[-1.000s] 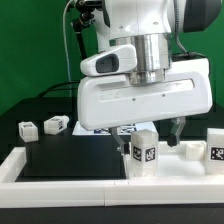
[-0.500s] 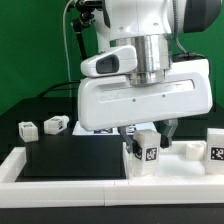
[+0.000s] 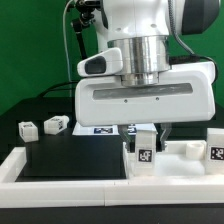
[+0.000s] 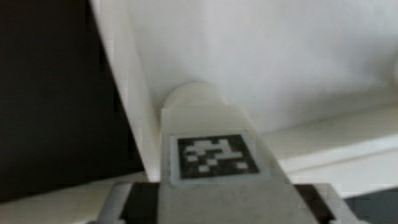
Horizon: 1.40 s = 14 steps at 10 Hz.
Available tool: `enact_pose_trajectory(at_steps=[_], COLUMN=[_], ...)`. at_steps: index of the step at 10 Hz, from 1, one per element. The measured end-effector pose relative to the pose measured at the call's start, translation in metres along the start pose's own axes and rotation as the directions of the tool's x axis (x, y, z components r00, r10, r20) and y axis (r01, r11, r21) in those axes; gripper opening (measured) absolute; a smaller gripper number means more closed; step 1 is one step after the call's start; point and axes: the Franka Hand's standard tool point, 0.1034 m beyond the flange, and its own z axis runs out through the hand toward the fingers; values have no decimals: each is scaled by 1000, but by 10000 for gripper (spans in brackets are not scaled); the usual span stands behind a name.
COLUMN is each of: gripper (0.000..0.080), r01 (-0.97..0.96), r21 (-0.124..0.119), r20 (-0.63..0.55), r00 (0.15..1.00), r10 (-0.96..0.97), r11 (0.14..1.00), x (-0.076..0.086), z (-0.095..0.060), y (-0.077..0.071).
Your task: Assemble square table
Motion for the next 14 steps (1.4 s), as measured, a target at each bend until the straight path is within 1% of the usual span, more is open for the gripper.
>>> enact_pose_trajectory(at_steps=[1,2,3,4,6,7,8,9,10,11,12,13,14], gripper=[292,292,293,293,294,294,294,294,294,294,294,294,294], r01=[-167,-318,-453,-532,-599,-658,-730,-818,-911,-959,-971,-986,-991], r21=[10,17,34,39,39,38,36,31,32,32,29,22,18], r20=[2,6,13,23,29,34,45,59,87,109,120,122,119], r00=[986,948,892,846,800,753,684,575,412,283,237,166,136], r10=[167,318,453,532,599,657,728,816,907,953,964,979,984], r11=[986,948,891,846,800,752,683,574,411,281,235,165,135], x=[1,0,0,0,0,0,-1,-2,-3,-3,-3,-2,-2], z=[0,1,1,1,1,1,1,1,2,3,3,3,3], y=[1,2,3,4,4,4,4,3,0,0,0,0,0])
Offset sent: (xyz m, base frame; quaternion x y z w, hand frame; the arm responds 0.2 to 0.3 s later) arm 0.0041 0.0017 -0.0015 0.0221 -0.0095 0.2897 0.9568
